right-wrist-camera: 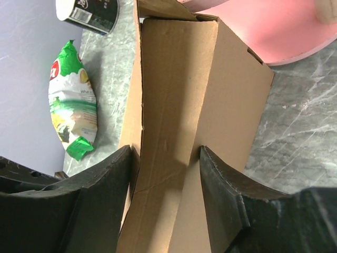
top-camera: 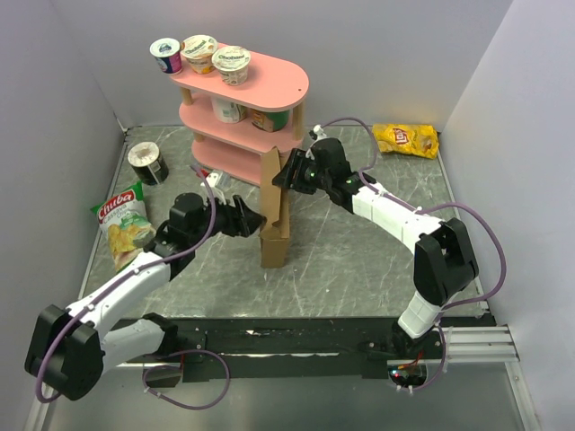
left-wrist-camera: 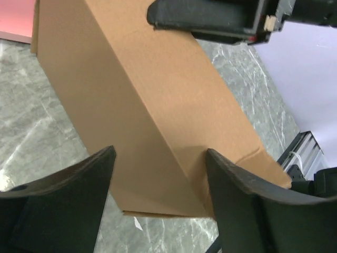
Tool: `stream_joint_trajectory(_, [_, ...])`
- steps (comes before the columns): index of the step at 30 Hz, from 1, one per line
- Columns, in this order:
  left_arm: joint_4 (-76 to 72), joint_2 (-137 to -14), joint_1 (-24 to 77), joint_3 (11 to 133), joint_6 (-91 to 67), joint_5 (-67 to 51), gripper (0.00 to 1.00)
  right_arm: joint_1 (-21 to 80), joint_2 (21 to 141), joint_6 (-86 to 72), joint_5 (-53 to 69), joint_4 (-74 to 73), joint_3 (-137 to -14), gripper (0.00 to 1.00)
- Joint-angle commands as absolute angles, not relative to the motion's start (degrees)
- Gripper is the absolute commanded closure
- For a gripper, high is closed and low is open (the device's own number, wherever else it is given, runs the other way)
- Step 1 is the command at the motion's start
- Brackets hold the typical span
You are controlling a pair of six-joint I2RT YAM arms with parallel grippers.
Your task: Fold the paper box
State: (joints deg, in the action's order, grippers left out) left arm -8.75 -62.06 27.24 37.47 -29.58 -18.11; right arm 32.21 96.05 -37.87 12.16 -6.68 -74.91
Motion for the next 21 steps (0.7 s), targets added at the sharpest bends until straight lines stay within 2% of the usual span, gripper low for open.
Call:
stream_joint_trajectory(1, [-13.01, -56.27, 27.86, 34.29, -28.04, -20.66, 0.22, 32.34, 97.38, -38.14, 12.13, -11.25, -72.33, 0.60])
stream_joint_trajectory(5, [-12.92, -51.78, 27.95, 33.14, -26.63, -17.15, 0.17, 32.26, 97.56, -38.41, 12.66, -10.99, -72.33, 0.60])
stream_joint_trajectory(8, [-14.33, -49.84, 28.21, 32.52, -26.19, -17.58, 0.17, 32.26, 97.47, -38.50, 12.83, -10.72, -72.42, 0.60])
stream_joint_trajectory(14, [-11.95, -49.66, 31.81, 34.28, -21.98, -17.75, 0.22, 32.25, 97.29, -38.41, 13.36, -10.29, -72.51, 0.60])
stream_joint_trajectory(21, [-8.01, -51.93, 36.73, 38.75, -14.43, -14.16, 0.34, 32.26, 97.47, -38.41, 14.94, -8.97, -71.89, 0.60])
